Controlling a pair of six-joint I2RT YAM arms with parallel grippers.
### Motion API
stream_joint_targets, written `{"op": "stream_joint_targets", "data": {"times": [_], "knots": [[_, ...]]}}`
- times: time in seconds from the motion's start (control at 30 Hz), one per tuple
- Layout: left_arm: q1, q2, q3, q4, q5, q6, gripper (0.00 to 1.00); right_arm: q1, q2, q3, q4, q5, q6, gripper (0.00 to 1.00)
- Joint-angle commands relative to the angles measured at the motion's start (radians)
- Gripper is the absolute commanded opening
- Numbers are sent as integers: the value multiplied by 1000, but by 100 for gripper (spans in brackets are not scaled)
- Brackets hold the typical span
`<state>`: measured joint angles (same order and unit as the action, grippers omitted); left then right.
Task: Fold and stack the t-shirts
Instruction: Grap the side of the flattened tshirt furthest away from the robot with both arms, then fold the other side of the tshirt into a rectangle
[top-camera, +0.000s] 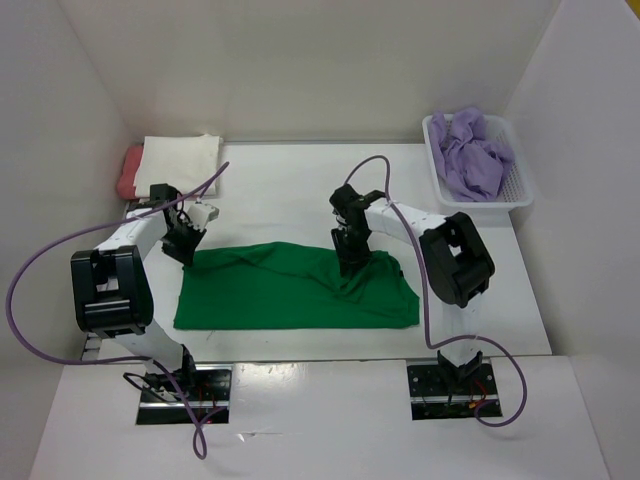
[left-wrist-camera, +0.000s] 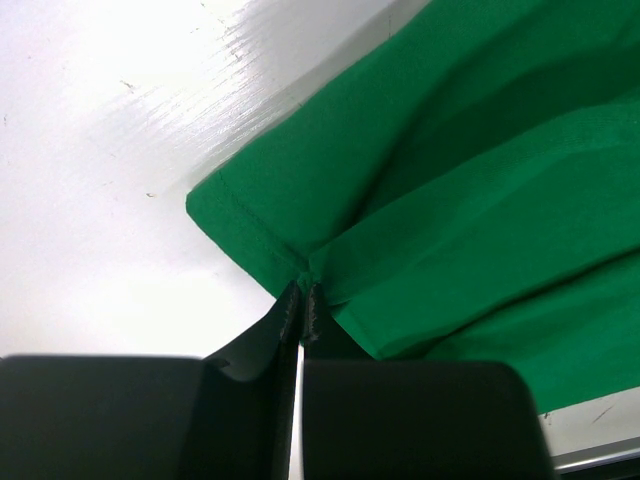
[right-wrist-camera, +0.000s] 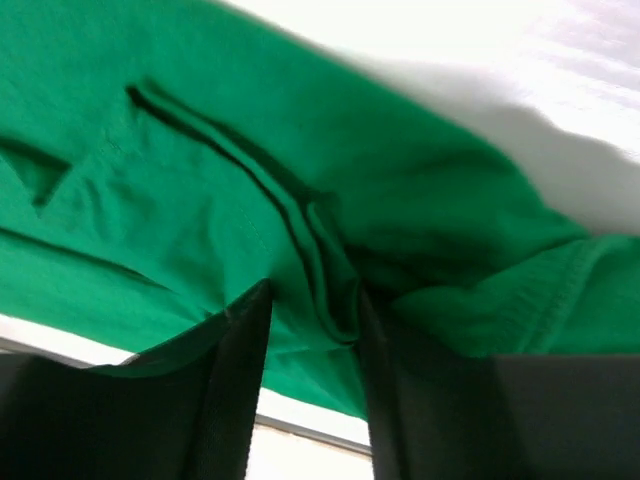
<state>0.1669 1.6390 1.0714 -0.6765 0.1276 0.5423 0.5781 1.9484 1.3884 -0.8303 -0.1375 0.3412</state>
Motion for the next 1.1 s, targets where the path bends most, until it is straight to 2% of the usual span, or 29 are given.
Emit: {"op": "stream_joint_targets", "data": {"times": [0.0, 0.1, 0.13, 0.17, 0.27, 0.33, 0.43, 0.47, 0.53, 0.6, 0.67, 0.9, 1.07], "knots": [[0, 4, 9, 0, -8, -13, 0, 11, -31, -25, 2, -30, -16, 35], [0, 4, 18, 0, -17, -13, 0, 11, -42, -25, -9, -21, -25, 17], [0, 4, 18, 0, -17, -24, 0, 11, -42, -25, -19, -20, -25, 3], [0, 4, 30, 0, -17, -24, 0, -3, -42, -16, -20, -5, -25, 0], [0, 4, 73, 24, -7, -36, 0, -44, -51, 64, -20, 42, -25, 0], [0, 4, 133, 63, 3, -45, 0, -115, -39, 144, -50, 81, -36, 0], [0, 15, 221, 133, 3, -70, 0, -210, 29, 367, -110, 186, -59, 0], [-9, 24, 243, 150, 3, -83, 0, -234, 46, 482, -122, 187, -59, 0], [-9, 24, 294, 190, 3, -84, 0, -288, 72, 602, -132, 144, -59, 0], [-20, 24, 303, 215, 3, -84, 0, -288, 83, 644, -142, 144, -68, 0], [-29, 24, 303, 215, 3, -44, 0, -288, 64, 621, -142, 144, -68, 0], [-52, -37, 131, 215, -28, 47, 0, -248, -129, 278, -49, 124, -68, 0], [-52, -62, 65, 164, -37, 71, 0, -179, -255, 115, -39, 102, -39, 0]]}}
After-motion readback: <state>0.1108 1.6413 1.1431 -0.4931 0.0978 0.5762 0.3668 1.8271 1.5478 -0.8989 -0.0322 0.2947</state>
